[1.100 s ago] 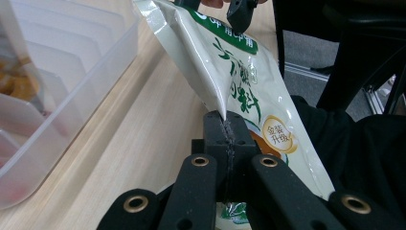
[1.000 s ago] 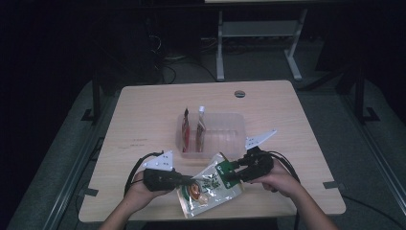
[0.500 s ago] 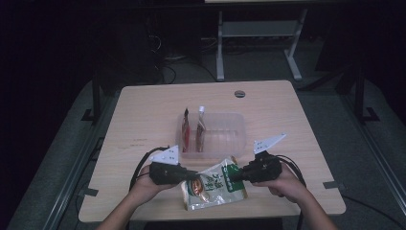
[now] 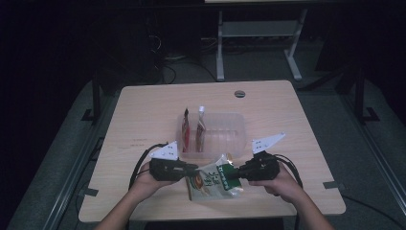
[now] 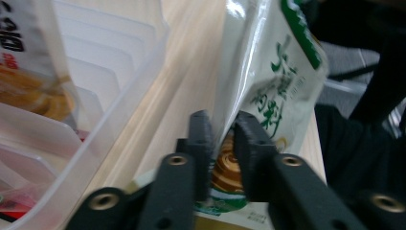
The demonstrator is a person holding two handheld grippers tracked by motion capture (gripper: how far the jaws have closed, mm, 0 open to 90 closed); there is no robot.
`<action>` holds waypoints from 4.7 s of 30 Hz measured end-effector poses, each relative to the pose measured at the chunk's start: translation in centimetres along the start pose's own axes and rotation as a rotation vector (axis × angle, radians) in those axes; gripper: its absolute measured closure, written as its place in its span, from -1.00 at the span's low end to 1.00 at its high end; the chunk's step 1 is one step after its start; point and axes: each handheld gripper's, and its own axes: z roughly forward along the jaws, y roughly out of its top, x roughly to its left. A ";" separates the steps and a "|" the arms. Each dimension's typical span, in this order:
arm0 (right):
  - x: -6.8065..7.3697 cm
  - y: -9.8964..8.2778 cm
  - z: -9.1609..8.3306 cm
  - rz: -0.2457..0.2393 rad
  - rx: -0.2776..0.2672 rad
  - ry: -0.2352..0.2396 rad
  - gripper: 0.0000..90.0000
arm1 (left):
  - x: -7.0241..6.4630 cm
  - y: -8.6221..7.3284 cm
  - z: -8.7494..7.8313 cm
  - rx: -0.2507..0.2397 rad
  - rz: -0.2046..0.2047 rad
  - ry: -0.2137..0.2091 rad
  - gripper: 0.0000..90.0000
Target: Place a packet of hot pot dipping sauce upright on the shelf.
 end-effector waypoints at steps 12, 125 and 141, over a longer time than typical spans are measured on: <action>0.9 1.6 0.0 -0.052 -0.080 0.014 1.00 | -0.4 -0.6 -1.4 -0.009 -0.035 0.079 -0.26; -3.2 7.8 -4.7 -0.052 -0.116 -0.474 -0.54 | -0.2 -4.5 -3.1 0.151 -0.104 0.089 -0.54; -1.8 3.9 -6.3 -0.058 -0.086 -0.521 -0.63 | -0.3 -4.7 -3.9 0.139 -0.120 0.121 -0.59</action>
